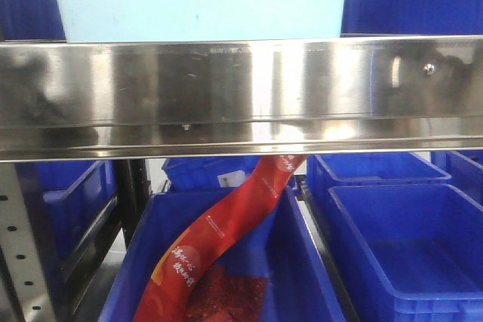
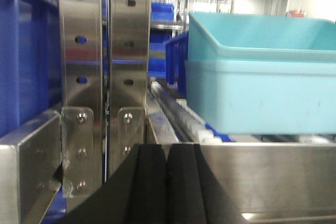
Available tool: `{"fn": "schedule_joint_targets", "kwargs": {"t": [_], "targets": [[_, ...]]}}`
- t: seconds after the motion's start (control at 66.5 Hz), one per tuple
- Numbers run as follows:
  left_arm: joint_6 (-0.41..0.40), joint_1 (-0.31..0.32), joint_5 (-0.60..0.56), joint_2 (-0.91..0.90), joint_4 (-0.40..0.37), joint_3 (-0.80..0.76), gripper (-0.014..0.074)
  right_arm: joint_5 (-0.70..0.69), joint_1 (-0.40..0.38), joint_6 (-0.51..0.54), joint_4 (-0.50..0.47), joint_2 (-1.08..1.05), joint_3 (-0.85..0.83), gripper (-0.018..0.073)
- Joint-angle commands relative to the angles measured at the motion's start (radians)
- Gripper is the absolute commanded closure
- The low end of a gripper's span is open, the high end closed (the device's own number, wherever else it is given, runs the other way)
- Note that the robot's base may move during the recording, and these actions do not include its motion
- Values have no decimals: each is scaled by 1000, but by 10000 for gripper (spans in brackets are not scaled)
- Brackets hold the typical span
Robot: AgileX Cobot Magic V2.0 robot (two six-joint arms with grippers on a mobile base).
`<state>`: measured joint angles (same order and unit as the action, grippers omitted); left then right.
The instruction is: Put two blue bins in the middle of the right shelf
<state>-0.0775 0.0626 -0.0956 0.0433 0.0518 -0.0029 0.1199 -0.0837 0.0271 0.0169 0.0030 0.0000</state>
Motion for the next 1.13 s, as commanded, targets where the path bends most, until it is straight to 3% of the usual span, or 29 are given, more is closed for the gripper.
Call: {"fn": "schedule_joint_targets", "kwargs": {"t": [0.0,0.135,1.113], "targets": [[3,-30,45,-43,-10,3,707,-15,-4,-4,-2,-3,0,725],[3,-68,96,-43,-2,3,707,-15,-4,-4,-2,-3,0,725],[3,-68,96,-43,4,3,707,-15,-4,-4,-2,-3,0,725]]}}
